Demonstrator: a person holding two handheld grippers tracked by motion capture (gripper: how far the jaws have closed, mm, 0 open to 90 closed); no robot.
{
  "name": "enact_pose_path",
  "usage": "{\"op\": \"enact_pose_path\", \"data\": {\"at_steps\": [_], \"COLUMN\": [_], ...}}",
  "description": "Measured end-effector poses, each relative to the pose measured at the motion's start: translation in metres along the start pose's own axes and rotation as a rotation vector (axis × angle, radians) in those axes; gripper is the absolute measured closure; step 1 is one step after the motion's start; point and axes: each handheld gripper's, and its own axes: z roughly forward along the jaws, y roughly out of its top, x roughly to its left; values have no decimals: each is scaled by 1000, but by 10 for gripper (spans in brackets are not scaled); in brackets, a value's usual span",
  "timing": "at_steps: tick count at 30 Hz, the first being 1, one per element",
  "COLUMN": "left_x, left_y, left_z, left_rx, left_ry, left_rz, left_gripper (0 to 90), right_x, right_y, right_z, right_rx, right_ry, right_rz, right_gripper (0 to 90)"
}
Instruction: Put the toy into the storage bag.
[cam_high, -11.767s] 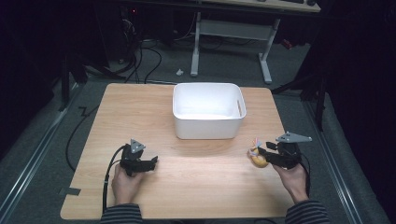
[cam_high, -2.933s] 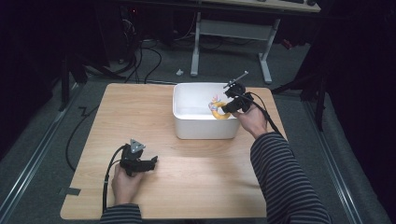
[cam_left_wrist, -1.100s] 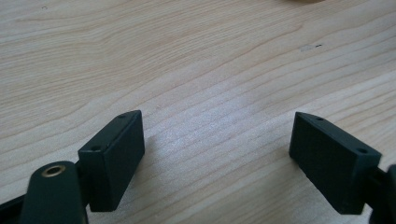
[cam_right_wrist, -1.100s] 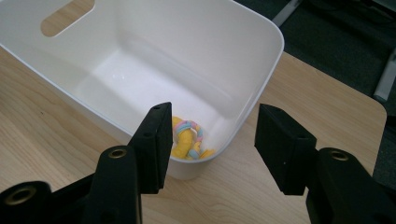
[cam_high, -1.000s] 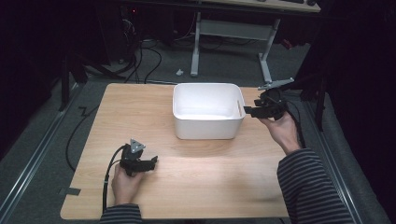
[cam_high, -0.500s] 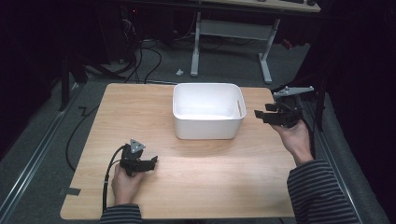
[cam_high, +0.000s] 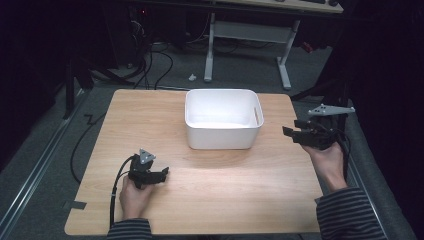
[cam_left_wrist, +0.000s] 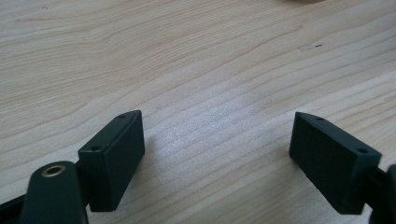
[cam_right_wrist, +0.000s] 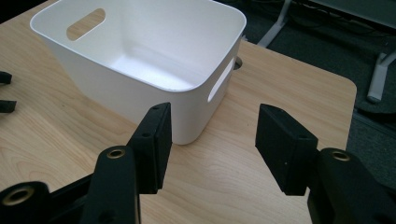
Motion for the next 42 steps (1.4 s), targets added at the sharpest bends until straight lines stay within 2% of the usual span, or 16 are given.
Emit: {"op": "enact_pose_path", "data": {"at_steps": [6,9,19,37,42], "left_x": [0,0,0,0,0], "left_y": [0,0,0,0,0], "left_z": [0,0,0,0,0], "left_rx": [0,0,1,0,0], "left_ry": [0,0,0,0,0], "left_rz": [0,0,0,0,0], "left_gripper": [184,185,184,185,184], "right_x": [0,5,18,36,40], "right_y": [-17,-26,-43,-64,-69], "right_z": [-11,-14,-16,8,16], "right_rx": [-22,-15,-18,-32,-42], "right_ry": [0,-29,-4,43,74], "right_rz": [16,-4,-16,7,26], "right_gripper": [465,461,459,460,460]}}
